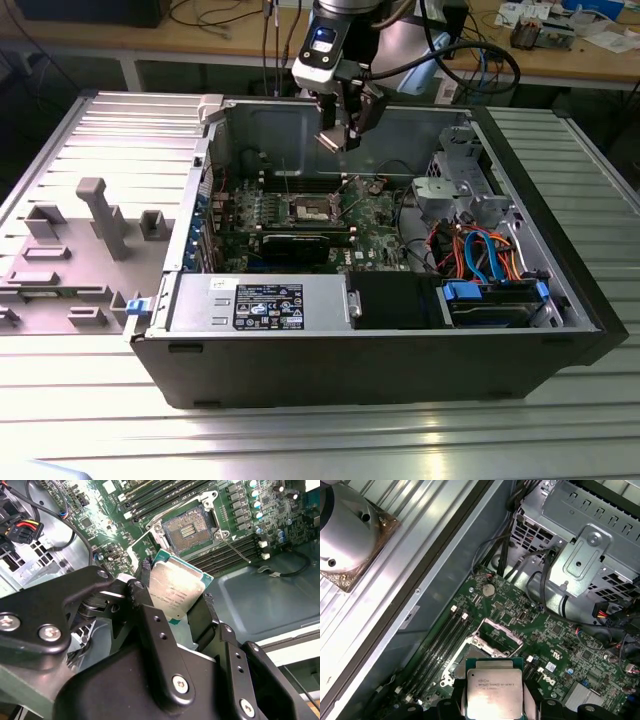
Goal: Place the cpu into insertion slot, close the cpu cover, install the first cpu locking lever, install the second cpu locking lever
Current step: 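Place the cpu into insertion slot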
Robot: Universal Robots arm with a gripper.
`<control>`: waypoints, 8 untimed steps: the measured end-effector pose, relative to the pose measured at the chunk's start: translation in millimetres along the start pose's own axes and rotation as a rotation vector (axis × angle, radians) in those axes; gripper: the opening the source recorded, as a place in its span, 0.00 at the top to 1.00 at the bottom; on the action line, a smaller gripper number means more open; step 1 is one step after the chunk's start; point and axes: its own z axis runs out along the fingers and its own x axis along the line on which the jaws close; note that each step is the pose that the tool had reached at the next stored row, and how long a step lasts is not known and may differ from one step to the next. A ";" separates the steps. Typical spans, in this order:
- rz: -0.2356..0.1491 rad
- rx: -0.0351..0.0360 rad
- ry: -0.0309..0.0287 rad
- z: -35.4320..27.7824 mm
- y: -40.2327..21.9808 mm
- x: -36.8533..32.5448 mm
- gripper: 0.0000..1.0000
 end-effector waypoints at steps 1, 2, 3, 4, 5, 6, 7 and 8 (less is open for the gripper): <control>0.000 -0.0001 0.0000 0.0 0.0 0.0 0.46; 0.000 0.0000 0.0000 0.0 0.0 0.0 0.46; 0.000 -0.0001 -0.0001 0.0 0.0 0.0 0.46; 0.000 -0.0001 -0.0001 0.0 0.0 0.0 0.46; 0.000 0.0000 -0.0001 0.0 0.0 0.0 0.46; 0.001 0.0000 -0.0001 0.0 0.0 0.0 0.46; 0.003 -0.0001 -0.0003 0.1 0.0 0.0 0.46; 0.006 -0.0001 -0.0005 0.2 0.0 0.0 0.46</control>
